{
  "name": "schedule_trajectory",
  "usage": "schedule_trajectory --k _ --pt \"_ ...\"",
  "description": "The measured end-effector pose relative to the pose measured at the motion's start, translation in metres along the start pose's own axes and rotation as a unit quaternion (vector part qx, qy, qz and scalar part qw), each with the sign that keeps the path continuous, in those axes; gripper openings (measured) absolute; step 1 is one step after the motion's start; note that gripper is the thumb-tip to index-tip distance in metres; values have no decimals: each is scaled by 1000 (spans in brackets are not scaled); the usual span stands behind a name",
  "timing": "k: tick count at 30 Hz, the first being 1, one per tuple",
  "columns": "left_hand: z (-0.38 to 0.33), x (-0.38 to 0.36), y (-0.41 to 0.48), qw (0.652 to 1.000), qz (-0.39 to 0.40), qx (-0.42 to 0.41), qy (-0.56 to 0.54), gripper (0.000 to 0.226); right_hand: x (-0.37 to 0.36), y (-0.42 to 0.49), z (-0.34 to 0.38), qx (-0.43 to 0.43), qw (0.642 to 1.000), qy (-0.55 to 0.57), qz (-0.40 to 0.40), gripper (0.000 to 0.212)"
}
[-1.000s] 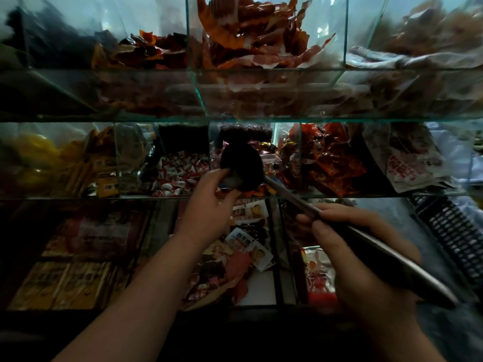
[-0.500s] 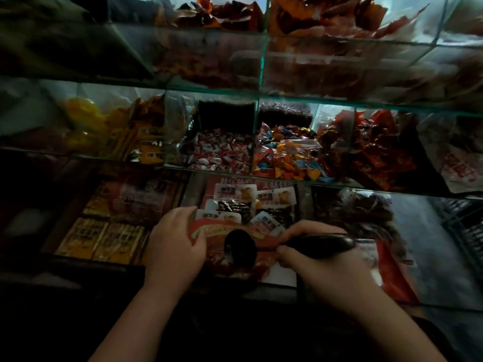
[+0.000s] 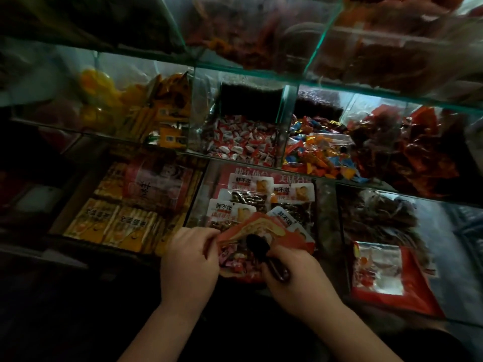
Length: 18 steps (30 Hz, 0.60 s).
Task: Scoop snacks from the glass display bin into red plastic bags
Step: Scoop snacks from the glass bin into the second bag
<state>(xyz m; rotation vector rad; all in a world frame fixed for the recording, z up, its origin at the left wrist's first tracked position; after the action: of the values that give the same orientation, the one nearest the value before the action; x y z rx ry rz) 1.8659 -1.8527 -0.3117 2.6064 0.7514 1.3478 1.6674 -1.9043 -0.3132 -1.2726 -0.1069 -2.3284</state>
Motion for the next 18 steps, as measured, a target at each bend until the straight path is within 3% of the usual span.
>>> schedule_trajectory --k 4,9,14,18 --pt "8 -4 -6 999 -19 2 -42 20 -20 10 -7 -113 987 115 -17 13" --pt "10 -2 -4 998 -34 2 -55 19 -31 25 -13 -183 948 243 -92 15" --pt "13 -3 2 999 -34 6 -39 17 -28 14 -11 -158 905 374 -130 39" --pt "15 -5 3 999 -26 8 -39 18 -22 8 -25 -196 860 438 -172 4"
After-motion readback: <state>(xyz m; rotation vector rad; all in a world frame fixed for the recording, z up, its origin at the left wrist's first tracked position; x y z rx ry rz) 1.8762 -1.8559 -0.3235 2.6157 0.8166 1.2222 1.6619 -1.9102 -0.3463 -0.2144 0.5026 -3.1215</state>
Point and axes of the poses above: each hand's wrist, its own y-axis towards the middle knuckle, its own x-axis out of the back of the hand, z = x × y, the point moved 3 cm from there along y, towards the middle knuckle, and after that the axes turned 2 degrees about z, right-handed, at the moved point
